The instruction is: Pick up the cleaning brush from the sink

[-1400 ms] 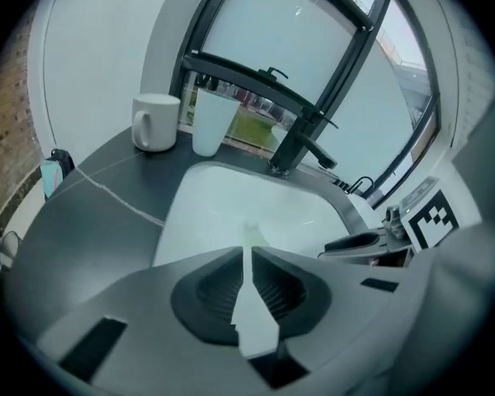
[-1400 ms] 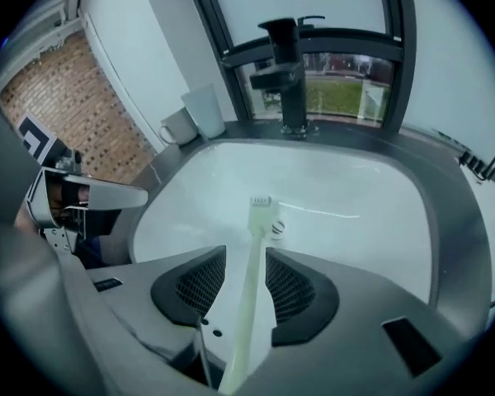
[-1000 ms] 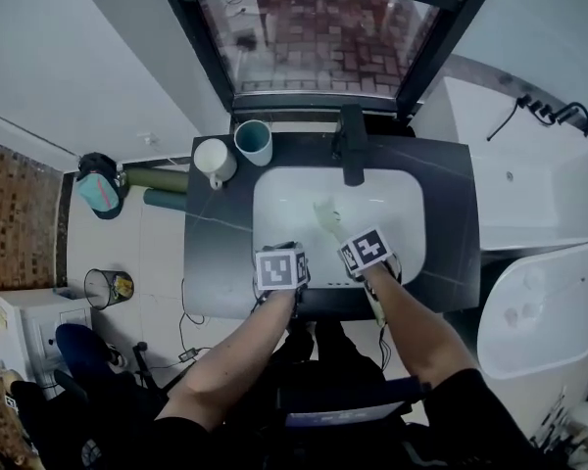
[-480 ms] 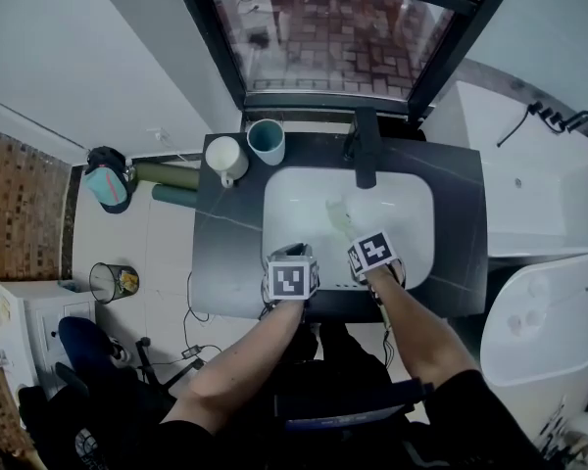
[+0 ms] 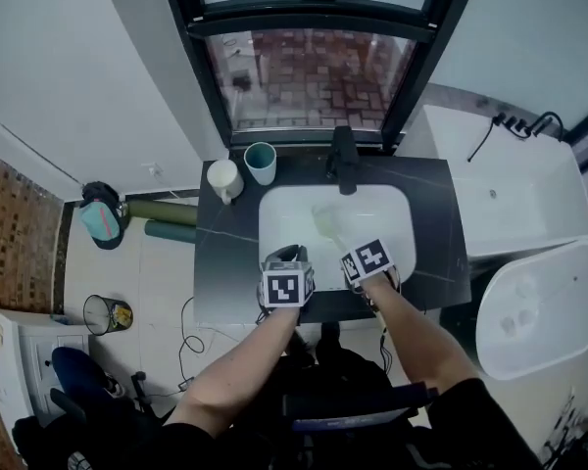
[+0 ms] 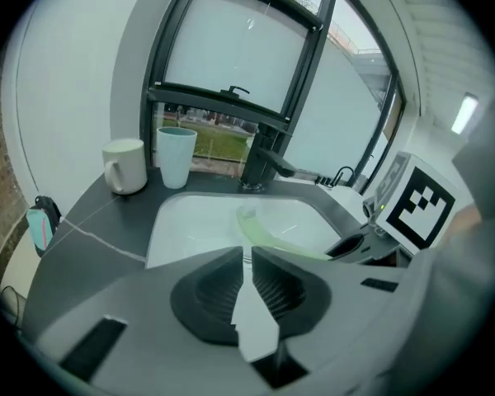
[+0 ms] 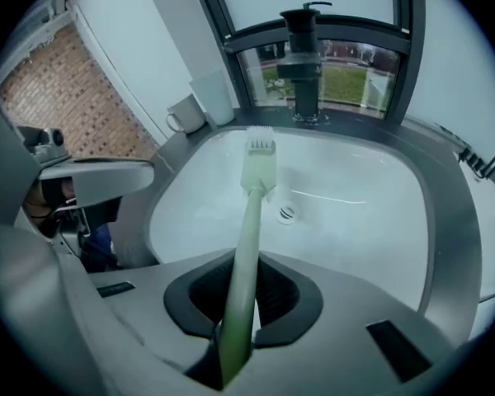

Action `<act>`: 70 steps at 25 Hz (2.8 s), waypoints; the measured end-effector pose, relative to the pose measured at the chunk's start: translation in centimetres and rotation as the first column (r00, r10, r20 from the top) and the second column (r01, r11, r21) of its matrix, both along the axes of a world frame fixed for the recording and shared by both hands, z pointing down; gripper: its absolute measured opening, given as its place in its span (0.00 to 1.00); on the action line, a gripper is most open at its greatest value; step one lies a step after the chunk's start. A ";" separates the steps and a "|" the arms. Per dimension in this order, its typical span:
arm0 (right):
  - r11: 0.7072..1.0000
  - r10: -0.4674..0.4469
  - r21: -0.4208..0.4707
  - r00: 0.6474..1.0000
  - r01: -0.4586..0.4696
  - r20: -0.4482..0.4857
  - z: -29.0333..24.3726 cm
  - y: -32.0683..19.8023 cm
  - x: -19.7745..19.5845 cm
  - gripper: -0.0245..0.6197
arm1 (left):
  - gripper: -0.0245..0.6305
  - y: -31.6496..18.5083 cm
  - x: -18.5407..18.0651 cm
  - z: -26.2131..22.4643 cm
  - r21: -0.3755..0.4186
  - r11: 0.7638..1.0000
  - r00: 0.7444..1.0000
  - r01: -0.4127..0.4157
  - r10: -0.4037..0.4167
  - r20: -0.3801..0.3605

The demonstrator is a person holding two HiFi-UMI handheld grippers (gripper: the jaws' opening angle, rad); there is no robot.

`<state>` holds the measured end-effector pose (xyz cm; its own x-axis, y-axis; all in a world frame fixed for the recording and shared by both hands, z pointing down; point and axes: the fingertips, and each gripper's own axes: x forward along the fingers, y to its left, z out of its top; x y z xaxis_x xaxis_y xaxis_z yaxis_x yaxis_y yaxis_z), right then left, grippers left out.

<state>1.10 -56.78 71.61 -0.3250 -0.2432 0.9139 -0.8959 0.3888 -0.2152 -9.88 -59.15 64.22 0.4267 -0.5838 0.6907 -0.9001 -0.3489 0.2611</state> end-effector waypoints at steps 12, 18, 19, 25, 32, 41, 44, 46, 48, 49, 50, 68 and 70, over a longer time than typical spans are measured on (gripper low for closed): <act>0.958 -0.047 0.286 0.989 0.005 0.141 -11.9 9.7 5.0 0.06 | 0.04 11.0 6.3 -13.2 0.326 0.945 0.999 0.024 -0.008 -0.050; 0.906 -0.102 0.423 0.969 -0.003 0.225 -17.9 16.9 9.1 0.06 | 0.04 19.8 10.4 -18.8 0.481 0.874 0.998 0.064 -0.047 -0.048; 0.898 -0.101 0.439 0.966 -0.015 0.239 -18.9 18.3 9.4 0.06 | 0.04 21.2 10.4 -19.6 0.495 0.866 0.997 0.075 -0.056 -0.053; 0.846 -0.097 0.525 0.941 -0.093 0.323 -24.4 27.3 8.3 0.06 | 0.04 29.5 7.9 -23.0 0.559 0.827 0.998 0.060 -0.033 -0.057; 0.764 -0.042 0.615 0.936 -0.194 0.349 -26.8 36.6 5.3 0.06 | 0.04 38.7 2.8 -23.6 0.613 0.790 0.999 0.006 0.015 -0.028; 0.647 -0.051 0.721 0.929 -0.249 0.367 -30.7 45.7 3.9 0.06 | 0.04 47.9 -0.3 -25.7 0.638 0.769 0.997 0.045 0.001 -0.071; 0.600 -0.067 0.760 0.930 -0.252 0.361 -31.5 47.6 4.1 0.06 | 0.04 50.0 -0.1 -26.2 0.650 0.759 0.998 0.032 0.015 -0.067; 0.565 -0.073 0.784 0.931 -0.257 0.358 -32.1 48.8 4.6 0.06 | 0.04 51.1 0.4 -26.3 0.654 0.756 0.997 0.027 0.024 -0.069; 0.539 -0.071 0.800 0.932 -0.264 0.355 -32.5 49.6 5.1 0.06 | 0.04 51.7 0.4 -26.5 0.653 0.756 0.997 0.042 0.014 -0.081; 0.531 -0.070 0.805 0.933 -0.265 0.354 -32.6 49.9 5.2 0.06 | 0.04 51.8 0.4 -26.7 0.654 0.755 0.996 0.048 0.011 -0.085; 0.527 -0.071 0.808 0.933 -0.264 0.352 -32.8 50.1 5.3 0.06 | 0.04 51.9 0.4 -26.9 0.656 0.753 0.996 0.053 0.010 -0.091; 0.511 -0.048 0.816 0.939 -0.271 0.341 -34.0 51.8 6.0 0.06 | 0.04 53.5 0.9 -28.2 0.675 0.736 0.996 0.044 0.022 -0.088; 0.513 -0.042 0.814 0.939 -0.272 0.341 -33.9 51.9 6.1 0.06 | 0.04 53.8 1.0 -28.1 0.674 0.738 0.996 0.043 0.021 -0.087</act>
<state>7.24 -4.83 37.72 -0.4299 -0.8947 0.1212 -0.9024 0.4215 -0.0898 -8.88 -5.39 36.09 0.4538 -0.8878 0.0764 -0.8911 -0.4525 0.0349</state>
